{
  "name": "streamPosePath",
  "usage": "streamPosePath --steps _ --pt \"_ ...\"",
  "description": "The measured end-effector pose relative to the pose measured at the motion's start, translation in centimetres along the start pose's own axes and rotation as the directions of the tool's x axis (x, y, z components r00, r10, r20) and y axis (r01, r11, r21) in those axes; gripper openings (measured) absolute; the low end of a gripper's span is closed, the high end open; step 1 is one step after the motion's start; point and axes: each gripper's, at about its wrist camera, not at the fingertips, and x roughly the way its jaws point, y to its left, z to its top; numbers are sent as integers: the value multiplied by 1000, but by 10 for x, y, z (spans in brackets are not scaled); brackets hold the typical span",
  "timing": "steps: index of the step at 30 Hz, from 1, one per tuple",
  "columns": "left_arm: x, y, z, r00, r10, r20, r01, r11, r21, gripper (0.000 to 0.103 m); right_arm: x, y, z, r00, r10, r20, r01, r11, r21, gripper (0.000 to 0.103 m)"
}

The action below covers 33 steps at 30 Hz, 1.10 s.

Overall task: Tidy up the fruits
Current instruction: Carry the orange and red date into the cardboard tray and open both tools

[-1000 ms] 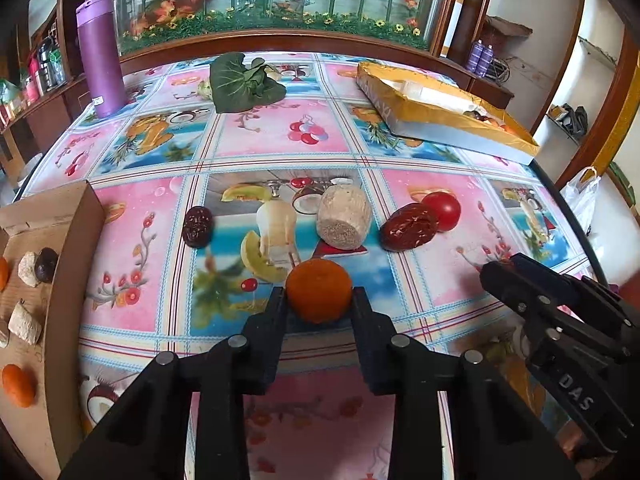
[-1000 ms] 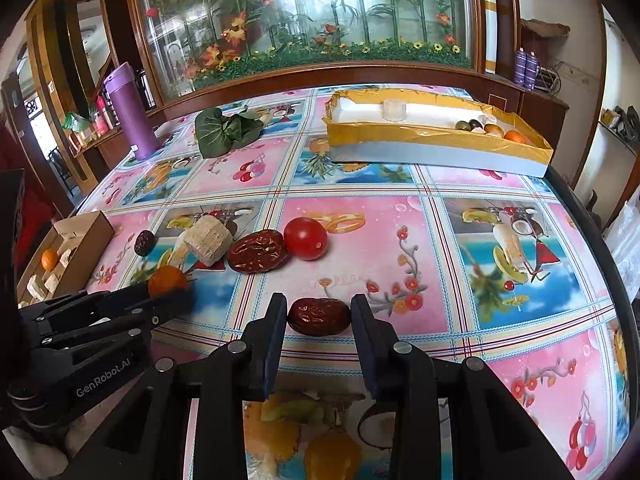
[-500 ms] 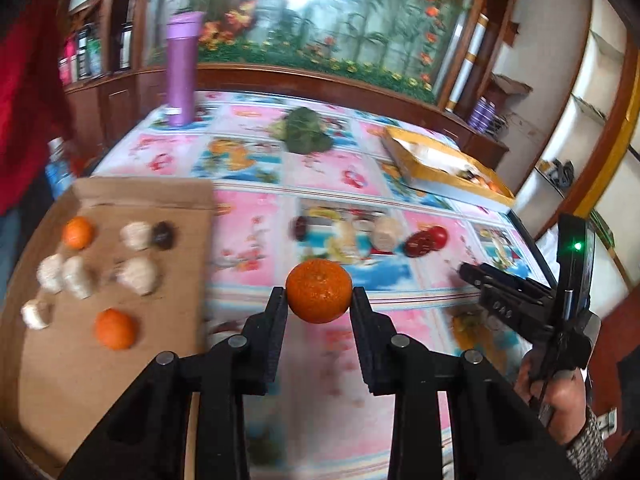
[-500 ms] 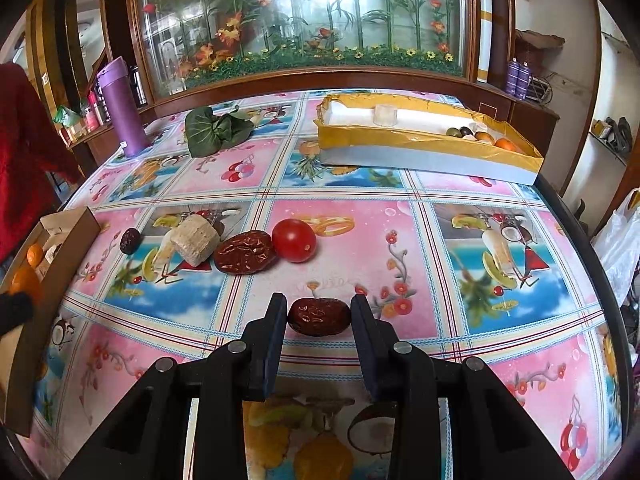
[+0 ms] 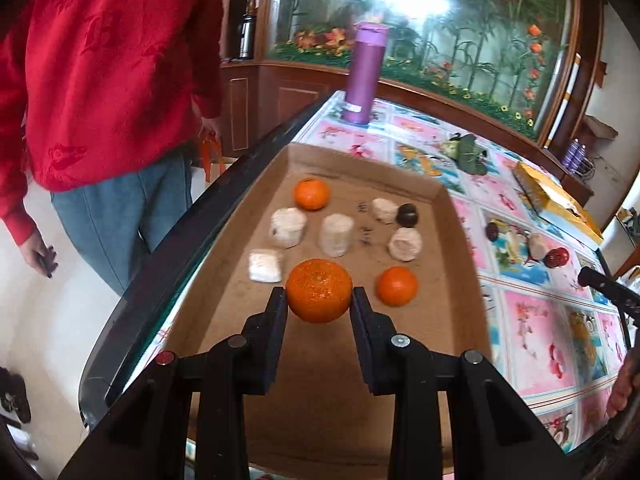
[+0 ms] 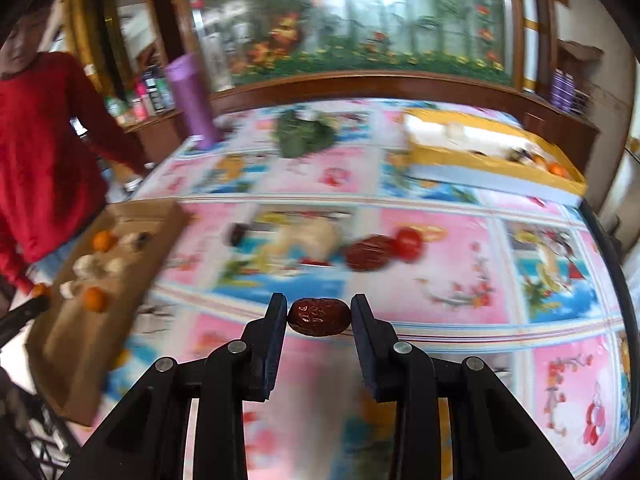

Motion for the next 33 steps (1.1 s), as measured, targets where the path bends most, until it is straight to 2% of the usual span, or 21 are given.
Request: streamPosePath --steps 4,9,15,19,24,29,32,33 --pt "14 13 -5 999 7 -41 -8 1000 -25 31 0 67 8 991 128 -28 -130 988 -88 36" --pt "30 26 -4 997 5 -80 -10 998 -62 31 17 147 5 956 273 -111 -290 939 -185 36" --pt "42 35 5 995 -19 -100 9 994 -105 31 56 225 -19 941 269 -206 -328 877 -352 36" --pt "38 42 7 994 -59 -91 46 988 -144 32 78 248 -32 939 236 -249 -322 856 -405 36" --pt "15 58 11 998 -68 -16 63 978 -201 52 86 260 -37 943 223 -248 -315 839 -443 37" --pt "-3 73 16 998 -54 42 63 964 -257 59 88 266 -36 938 242 -250 -333 834 -440 37" --pt "-12 74 17 998 -23 59 37 966 -255 60 78 266 -31 936 270 -227 -345 840 -419 43" --pt "-14 73 17 998 -11 63 26 968 -248 61 73 264 -29 937 276 -212 -342 844 -413 48"
